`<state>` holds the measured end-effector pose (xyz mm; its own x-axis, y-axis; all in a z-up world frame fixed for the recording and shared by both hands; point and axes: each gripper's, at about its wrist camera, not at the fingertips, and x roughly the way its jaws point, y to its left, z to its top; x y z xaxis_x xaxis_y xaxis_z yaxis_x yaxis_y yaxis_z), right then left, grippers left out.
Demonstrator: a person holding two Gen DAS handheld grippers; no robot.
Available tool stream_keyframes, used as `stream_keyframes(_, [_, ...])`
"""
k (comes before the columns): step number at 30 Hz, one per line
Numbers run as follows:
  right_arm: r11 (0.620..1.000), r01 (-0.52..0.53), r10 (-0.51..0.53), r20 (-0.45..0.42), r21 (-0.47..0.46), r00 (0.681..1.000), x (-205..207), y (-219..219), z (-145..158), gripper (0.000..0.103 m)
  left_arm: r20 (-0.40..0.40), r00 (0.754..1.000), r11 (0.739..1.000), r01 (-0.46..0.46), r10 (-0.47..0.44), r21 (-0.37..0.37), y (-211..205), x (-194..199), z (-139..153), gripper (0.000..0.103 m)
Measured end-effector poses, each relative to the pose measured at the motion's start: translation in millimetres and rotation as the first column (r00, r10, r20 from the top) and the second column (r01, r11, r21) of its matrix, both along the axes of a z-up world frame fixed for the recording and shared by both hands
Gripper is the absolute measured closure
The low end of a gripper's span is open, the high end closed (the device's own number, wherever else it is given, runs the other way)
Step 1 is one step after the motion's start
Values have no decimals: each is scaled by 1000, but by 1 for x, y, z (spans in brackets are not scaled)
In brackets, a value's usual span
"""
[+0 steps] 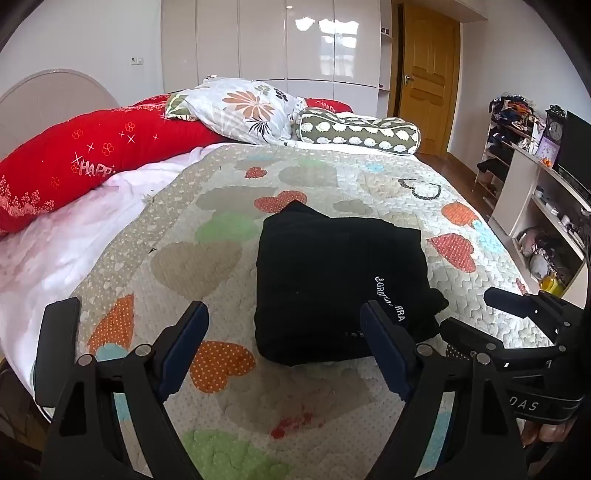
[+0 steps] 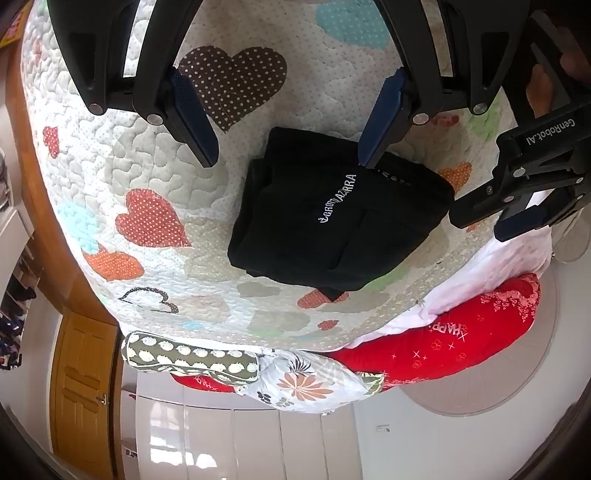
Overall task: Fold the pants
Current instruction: 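Approach the folded black pants with both grippers open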
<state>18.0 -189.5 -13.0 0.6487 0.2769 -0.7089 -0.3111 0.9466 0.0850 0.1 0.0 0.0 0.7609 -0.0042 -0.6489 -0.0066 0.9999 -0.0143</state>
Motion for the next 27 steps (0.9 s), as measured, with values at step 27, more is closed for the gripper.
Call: stream_keyframes(27, [1000,18,-18,-7,-14,1000,1,-5,-3,23,-31,999,1000,-21,21,4,15,2,-11,18])
